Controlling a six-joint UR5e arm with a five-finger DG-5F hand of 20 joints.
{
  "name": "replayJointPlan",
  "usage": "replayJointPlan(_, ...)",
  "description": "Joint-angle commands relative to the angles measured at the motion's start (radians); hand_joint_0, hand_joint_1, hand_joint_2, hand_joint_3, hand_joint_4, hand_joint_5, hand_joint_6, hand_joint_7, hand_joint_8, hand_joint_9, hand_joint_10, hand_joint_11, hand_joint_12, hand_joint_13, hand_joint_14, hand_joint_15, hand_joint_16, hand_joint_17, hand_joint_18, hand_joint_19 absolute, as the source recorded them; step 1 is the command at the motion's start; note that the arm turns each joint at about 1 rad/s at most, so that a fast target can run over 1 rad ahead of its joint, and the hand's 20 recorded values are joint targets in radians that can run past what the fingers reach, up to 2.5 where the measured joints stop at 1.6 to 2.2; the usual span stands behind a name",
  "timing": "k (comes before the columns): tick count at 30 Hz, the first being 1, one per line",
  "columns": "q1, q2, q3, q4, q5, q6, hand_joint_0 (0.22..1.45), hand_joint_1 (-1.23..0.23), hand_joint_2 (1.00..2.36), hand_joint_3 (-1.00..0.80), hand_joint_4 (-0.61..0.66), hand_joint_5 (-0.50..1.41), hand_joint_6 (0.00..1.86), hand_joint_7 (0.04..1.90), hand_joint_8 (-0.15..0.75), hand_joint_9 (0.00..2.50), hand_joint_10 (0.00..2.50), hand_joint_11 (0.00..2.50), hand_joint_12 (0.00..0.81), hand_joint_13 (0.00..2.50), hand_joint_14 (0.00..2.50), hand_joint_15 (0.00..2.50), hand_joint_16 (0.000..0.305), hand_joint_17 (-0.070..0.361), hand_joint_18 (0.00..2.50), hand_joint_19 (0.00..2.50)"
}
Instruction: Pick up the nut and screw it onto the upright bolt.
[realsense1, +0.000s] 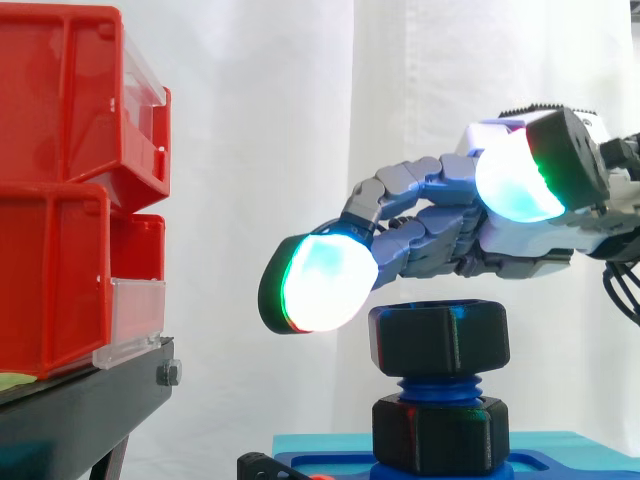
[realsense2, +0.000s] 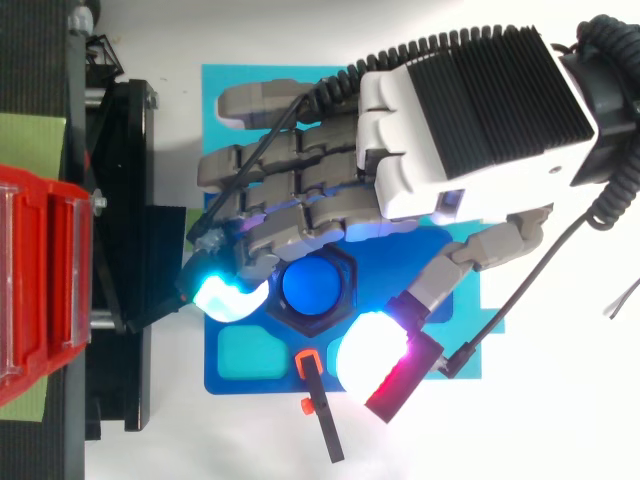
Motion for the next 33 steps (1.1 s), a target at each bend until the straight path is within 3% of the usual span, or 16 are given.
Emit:
replayJointPlan(1, -0.002, 0.000, -0.015, 0.023, -0.003, 0.001, 0.46, -0.21, 1.00, -0.50, 0.09, -0.21, 0.50, 0.62, 0.188, 0.36, 0.00, 0.00, 0.269, 0.23, 0.00, 0.00, 0.031, 0.069, 0.00, 0.00)
replayJointPlan(12, -0.011, -0.002, -0.017, 0.024, -0.009, -0.001, 0.46, -0.22, 1.00, -0.50, 0.09, -0.20, 0.50, 0.63, 0.191, 0.37, 0.00, 0.00, 0.266, 0.26, 0.00, 0.00, 0.030, 0.067, 0.00, 0.00)
replayJointPlan(17, -0.013, 0.000, -0.044, 0.055, -0.008, 0.003, 0.46, -0.22, 1.00, -0.50, 0.10, -0.20, 0.50, 0.64, 0.192, 0.38, 0.00, 0.00, 0.265, 0.27, 0.00, 0.00, 0.029, 0.066, 0.00, 0.00)
replayJointPlan(30, -0.016, -0.002, -0.044, 0.069, -0.008, 0.010, 0.47, -0.23, 1.00, -0.50, 0.11, -0.20, 0.50, 0.66, 0.193, 0.39, 0.00, 0.00, 0.261, 0.30, 0.00, 0.00, 0.029, 0.064, 0.00, 0.00)
replayJointPlan(33, -0.019, -0.018, -0.044, 0.069, -0.011, 0.013, 0.47, -0.23, 1.00, -0.50, 0.12, -0.19, 0.50, 0.68, 0.198, 0.40, 0.00, 0.00, 0.260, 0.30, 0.00, 0.00, 0.028, 0.064, 0.00, 0.00)
